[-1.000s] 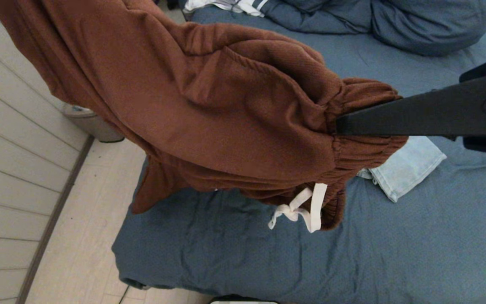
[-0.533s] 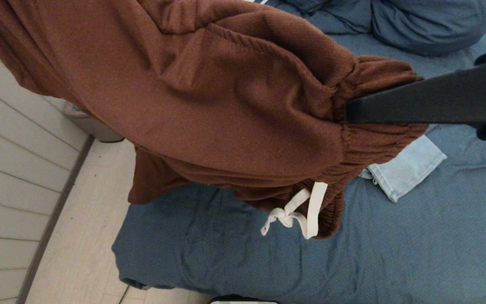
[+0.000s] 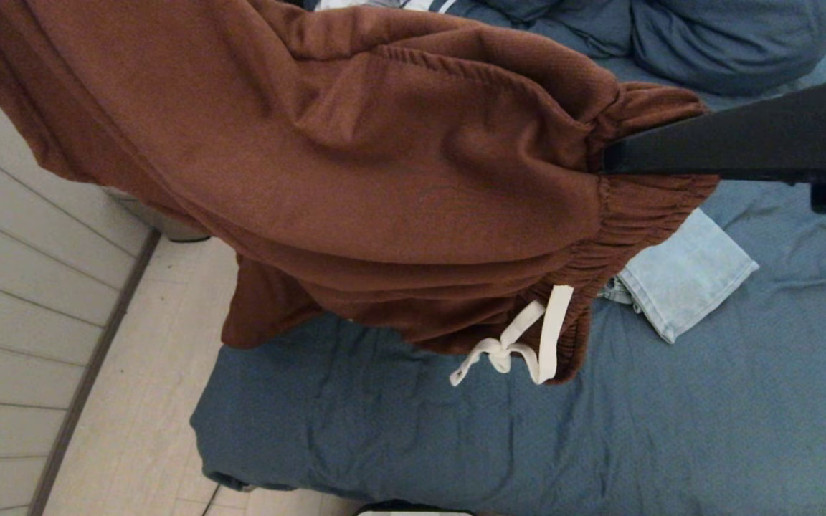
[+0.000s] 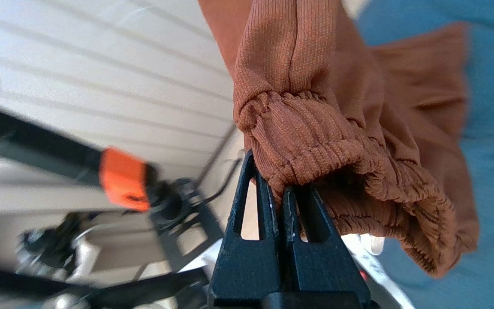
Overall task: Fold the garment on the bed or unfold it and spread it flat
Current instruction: Unford the brown shorts
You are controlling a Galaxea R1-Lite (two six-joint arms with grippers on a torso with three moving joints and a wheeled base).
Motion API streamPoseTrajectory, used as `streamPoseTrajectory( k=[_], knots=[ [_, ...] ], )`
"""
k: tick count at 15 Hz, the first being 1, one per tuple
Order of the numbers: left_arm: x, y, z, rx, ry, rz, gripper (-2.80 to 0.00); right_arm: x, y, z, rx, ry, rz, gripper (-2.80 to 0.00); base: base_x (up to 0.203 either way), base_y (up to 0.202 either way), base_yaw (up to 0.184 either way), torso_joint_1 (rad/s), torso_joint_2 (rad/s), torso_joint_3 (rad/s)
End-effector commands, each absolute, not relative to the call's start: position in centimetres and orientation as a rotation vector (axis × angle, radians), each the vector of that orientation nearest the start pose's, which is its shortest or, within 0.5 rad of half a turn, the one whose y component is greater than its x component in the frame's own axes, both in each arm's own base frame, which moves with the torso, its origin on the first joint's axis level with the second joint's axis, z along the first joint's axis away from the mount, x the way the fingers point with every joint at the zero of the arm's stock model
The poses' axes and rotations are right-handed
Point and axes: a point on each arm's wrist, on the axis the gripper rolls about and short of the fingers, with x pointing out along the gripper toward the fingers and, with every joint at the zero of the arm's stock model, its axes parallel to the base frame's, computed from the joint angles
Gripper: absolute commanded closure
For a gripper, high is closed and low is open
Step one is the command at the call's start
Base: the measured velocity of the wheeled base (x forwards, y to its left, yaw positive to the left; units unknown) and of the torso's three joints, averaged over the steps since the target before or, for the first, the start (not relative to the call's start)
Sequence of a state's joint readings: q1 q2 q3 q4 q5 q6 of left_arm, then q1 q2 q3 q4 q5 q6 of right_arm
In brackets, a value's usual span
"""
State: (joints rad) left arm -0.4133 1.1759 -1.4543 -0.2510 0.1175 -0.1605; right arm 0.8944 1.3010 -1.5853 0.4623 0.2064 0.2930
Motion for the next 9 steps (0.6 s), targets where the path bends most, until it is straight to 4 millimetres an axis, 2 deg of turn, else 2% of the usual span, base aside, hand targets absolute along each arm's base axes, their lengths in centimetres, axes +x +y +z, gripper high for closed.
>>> streamPoseTrajectory(
  k=[1,4,6,9],
  knots=[
    [16.5,-6.7,43.4,-0.277,-0.380,-0.305,0.00,12.1,13.1,38.3,0.194,0.367,0.964,0.00,0.000,0.000,0.000,0.000,0.00,0.000],
    [22.2,-8.3,41.9,-0.292,-0.296,-0.261,0.00,15.8,12.5,35.6,0.186,0.381,0.814,0.00,0.000,0.000,0.000,0.000,0.00,0.000],
    [26.9,-9.7,39.9,-0.298,-0.221,-0.240,0.00,18.3,12.2,34.2,0.205,0.328,0.769,0.00,0.000,0.000,0.000,0.000,0.00,0.000],
    [34.0,-11.7,37.0,-0.301,-0.155,-0.200,0.00,21.8,10.8,32.5,0.217,0.358,0.713,0.00,0.000,0.000,0.000,0.000,0.00,0.000]
  ],
)
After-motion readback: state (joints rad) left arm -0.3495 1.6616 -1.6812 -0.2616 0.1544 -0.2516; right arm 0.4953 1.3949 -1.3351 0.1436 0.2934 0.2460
